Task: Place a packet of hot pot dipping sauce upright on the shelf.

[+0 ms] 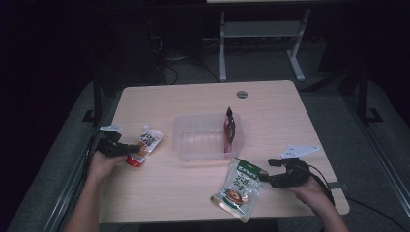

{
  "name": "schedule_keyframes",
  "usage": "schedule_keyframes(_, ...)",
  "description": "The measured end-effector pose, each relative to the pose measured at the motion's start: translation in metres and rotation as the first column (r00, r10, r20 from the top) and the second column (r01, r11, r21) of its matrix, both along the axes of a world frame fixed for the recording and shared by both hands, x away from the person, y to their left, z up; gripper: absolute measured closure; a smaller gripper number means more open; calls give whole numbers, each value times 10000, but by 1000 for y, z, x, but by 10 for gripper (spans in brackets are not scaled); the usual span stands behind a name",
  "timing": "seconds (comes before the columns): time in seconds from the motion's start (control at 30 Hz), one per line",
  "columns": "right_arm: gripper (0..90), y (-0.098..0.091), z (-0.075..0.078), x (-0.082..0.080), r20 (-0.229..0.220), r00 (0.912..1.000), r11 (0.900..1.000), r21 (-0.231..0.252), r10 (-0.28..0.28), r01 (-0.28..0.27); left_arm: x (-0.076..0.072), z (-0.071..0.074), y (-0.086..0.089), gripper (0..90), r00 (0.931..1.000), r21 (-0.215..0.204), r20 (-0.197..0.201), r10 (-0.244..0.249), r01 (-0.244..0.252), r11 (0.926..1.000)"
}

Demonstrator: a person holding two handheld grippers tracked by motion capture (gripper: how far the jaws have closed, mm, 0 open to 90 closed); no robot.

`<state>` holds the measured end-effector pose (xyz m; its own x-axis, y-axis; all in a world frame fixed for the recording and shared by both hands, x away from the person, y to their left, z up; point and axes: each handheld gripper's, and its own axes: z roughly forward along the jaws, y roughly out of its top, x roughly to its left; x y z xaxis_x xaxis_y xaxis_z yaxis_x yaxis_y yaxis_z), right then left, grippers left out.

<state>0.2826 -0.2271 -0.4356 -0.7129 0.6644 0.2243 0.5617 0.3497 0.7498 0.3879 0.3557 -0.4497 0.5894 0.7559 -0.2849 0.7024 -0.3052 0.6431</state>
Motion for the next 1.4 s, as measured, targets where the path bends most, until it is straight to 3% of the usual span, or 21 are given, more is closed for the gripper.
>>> schedule_keyframes(0.13, 241, -1, 0, 0, -16, 10000, 10000, 14, -35, 35, -2, 4, 1, 890, 9999, -128, 0, -169, 169, 9998)
schedule_keyframes(0.2, 241, -2, 1, 0, 11, 10000, 10000, 23, -21, 21, -5, 9, 2, 891, 9999, -489, 0, -134, 134, 9987)
schedule_keyframes(0.3, 241, -2, 1, 0, 13, 10000, 10000, 39, -26, 26, -9, 16, 2, 892, 9997, -703, 103, -203, 210, 9973)
schedule_keyframes(0.73, 257, 1, 3, 0, 34, 10000, 9999, 149, 74, -74, -42, 42, -1, 894, 9961, -952, 445, -756, 796, 9923)
schedule_keyframes(0.87, 257, 3, 5, -2, -48, 9999, 9997, 163, -162, 163, -56, 51, -5, 894, 9937, -985, 575, -962, 1015, 9899)
schedule_keyframes(1.0, 289, 4, 11, -2, -40, 10000, 9992, 388, -91, 92, -69, 57, -12, 895, 9888, -978, 751, -1290, 1360, 9859)
schedule_keyframes(1.27, 301, 8, 14, -3, -85, 10000, 9992, 392, 37, -33, -90, 65, -33, 895, 9788, -903, 989, -1792, 1882, 9780)
schedule_keyframes(1.4, 317, 12, 16, -3, -213, 9996, 9983, 548, 193, -181, -97, 67, -45, 896, 9708, -925, 1082, -2139, 2241, 9702)
